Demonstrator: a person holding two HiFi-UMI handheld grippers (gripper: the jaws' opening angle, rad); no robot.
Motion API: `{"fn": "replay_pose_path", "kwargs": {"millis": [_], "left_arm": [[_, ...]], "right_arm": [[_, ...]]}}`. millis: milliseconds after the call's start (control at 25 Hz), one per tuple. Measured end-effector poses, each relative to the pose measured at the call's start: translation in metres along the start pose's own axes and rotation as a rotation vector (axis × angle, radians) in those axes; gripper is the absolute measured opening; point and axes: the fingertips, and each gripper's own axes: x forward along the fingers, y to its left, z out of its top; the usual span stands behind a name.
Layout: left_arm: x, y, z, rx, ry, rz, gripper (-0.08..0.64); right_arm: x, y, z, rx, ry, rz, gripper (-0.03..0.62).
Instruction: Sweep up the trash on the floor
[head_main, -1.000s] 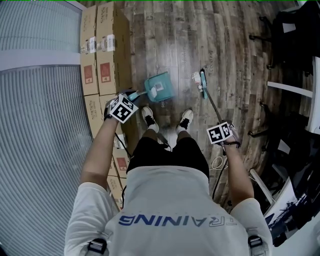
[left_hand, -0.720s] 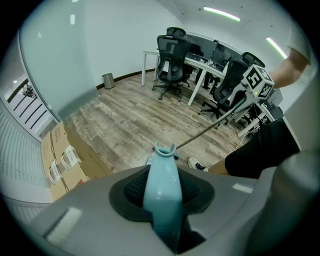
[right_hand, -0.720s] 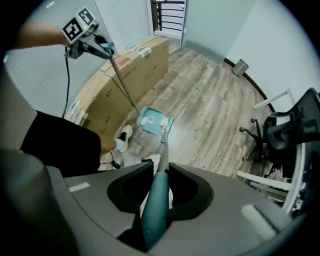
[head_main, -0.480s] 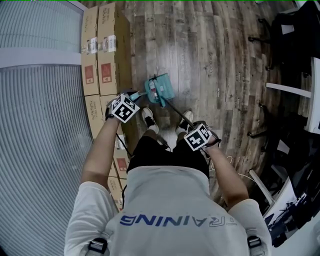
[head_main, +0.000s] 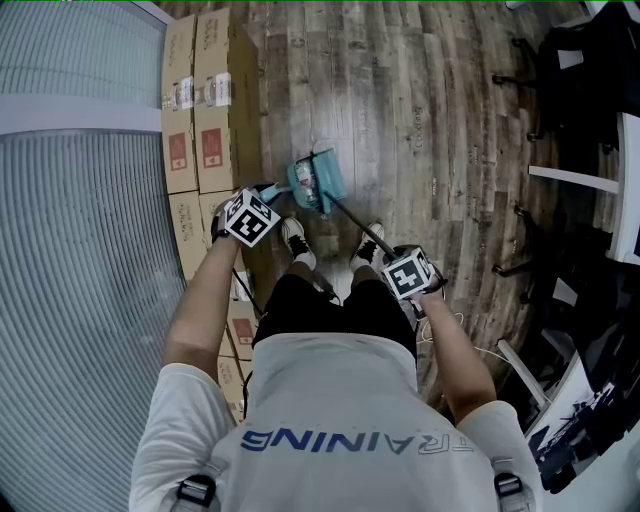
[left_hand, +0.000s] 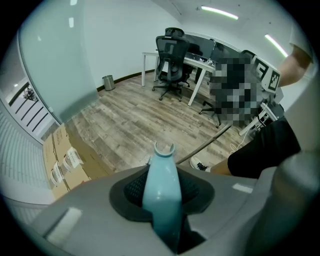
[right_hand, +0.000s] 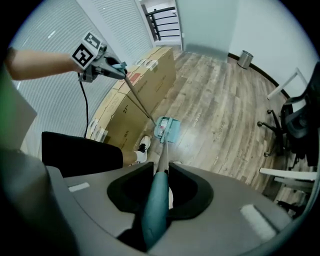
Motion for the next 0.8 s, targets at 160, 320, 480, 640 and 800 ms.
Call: {"fn": "replay_pose_path", "kwargs": {"millis": [160, 320, 480, 640, 800], "left_arm": [[-0.002, -0.003, 0.007, 0.036, -0.008, 0.026, 0.1], [0.002, -0.005, 0.017, 0.06, -0.01, 0.024, 0.1], [0.005, -0.001, 0.015, 0.006, -0.016, 0.012, 0.114], [-0.01, 0.004, 0.024, -0.057, -0.077, 0.024, 0.238], [-0.039, 0.011, 0.042, -0.109, -0.164, 0.081, 0.258]], "right_arm": [[-0.013, -0.02, -0.007, 0.089, -0.032, -0.025, 0.109], [-0.022, -0.038, -0.017, 0.167, -0.05, -0.053, 0.109], [-0.031, -0.058, -0.025, 0.238, -0.08, -0.1, 0.109], [-0.046, -0.076, -0.025, 0.316, -0.132, -0.126, 0.109], [-0.067, -0.09, -0.018, 0.408, -0.202, -0.143, 0.109]]}}
